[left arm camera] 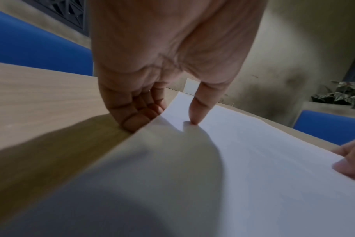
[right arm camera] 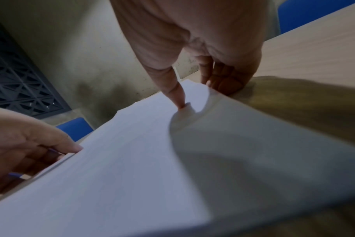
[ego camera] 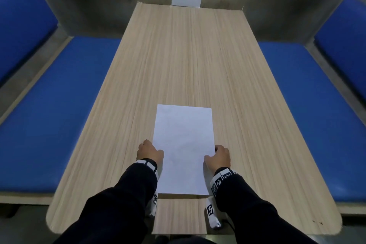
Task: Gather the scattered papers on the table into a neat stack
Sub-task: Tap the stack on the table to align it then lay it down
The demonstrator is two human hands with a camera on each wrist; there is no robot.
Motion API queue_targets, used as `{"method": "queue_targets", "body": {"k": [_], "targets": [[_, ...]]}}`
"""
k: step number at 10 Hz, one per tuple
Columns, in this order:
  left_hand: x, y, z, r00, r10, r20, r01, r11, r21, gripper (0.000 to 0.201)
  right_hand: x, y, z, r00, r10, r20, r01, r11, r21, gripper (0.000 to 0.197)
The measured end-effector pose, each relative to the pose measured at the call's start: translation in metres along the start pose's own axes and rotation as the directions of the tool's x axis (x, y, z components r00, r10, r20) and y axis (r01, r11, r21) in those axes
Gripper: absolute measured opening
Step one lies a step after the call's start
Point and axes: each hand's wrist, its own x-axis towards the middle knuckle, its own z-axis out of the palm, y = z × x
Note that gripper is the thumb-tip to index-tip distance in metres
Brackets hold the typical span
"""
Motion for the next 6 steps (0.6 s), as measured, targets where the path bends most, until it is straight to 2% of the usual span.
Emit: {"method": "queue_targets", "body": {"k": [3, 4, 5, 6], "targets": [[-0.002, 0.007, 0.001, 1.0, -0.029, 0.011, 0.029, 1.0, 0.009, 0.048, 0.003, -0.004, -0.001, 0.998, 0.052, 0.028, -0.052, 0.999, 0.006, 0.048], [-0.003, 0.007, -0.003, 0.999, -0.039, 0.025, 0.039, 0.999, -0.004, 0.051, 0.002, -0.004, -0.005, 0.998, 0.047, 0.044, -0.048, 0.999, 0.02, 0.051], [-0.009, 0.002, -0.025, 1.0, -0.013, -0.026, 0.011, 0.996, -0.089, 0.055, -0.007, -0.005, -0.028, 0.999, 0.018, 0.035, -0.021, 0.996, 0.09, 0.062], [-0.023, -0.025, -0.055, 0.985, 0.112, -0.128, -0.133, 0.977, -0.169, 0.031, -0.027, 0.013, -0.068, 0.997, -0.068, 0.026, 0.061, 0.978, 0.201, 0.037]]}}
